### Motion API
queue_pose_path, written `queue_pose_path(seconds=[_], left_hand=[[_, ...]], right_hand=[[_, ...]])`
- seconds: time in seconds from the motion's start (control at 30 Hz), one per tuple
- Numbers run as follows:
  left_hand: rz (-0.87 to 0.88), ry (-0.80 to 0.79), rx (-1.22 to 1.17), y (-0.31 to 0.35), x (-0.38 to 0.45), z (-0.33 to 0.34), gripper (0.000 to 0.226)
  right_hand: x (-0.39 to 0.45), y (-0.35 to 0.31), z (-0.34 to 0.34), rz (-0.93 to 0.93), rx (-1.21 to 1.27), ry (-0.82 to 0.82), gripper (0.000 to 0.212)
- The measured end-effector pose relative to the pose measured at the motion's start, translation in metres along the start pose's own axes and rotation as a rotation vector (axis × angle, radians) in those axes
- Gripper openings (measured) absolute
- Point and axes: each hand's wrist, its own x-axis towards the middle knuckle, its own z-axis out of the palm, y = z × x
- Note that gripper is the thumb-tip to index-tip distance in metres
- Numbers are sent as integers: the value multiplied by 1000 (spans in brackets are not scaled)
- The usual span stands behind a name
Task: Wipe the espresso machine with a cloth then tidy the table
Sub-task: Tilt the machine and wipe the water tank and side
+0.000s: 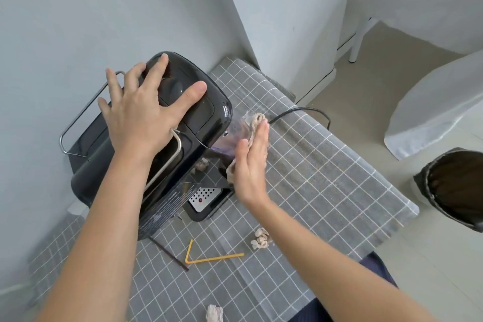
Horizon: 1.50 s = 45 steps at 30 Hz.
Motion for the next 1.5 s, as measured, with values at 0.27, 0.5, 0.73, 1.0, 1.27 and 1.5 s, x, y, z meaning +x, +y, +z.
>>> queue_pose_path(seconds=[0.27, 0.5, 0.73, 1.0, 1.27, 1.5], left_hand=[[13, 8, -4, -1, 2, 2, 89], [16, 5, 2, 0, 2, 1, 90], [24, 8, -4, -1, 0, -1, 91], [27, 54, -2, -4, 0, 2, 82], [24, 67, 11, -4, 1, 4, 82], [22, 68, 19, -5, 2, 4, 82]], right_hand=[[-3, 61, 19, 112, -25, 133, 62], [-30, 64, 7, 158, -238, -48, 70], [-37, 71, -66, -20, -616, -248, 28], [-23, 75, -105, 96, -1101, -362, 76], [-15, 25, -72, -104, -261, -27, 48], [-34, 61, 14, 21, -755, -172, 89]])
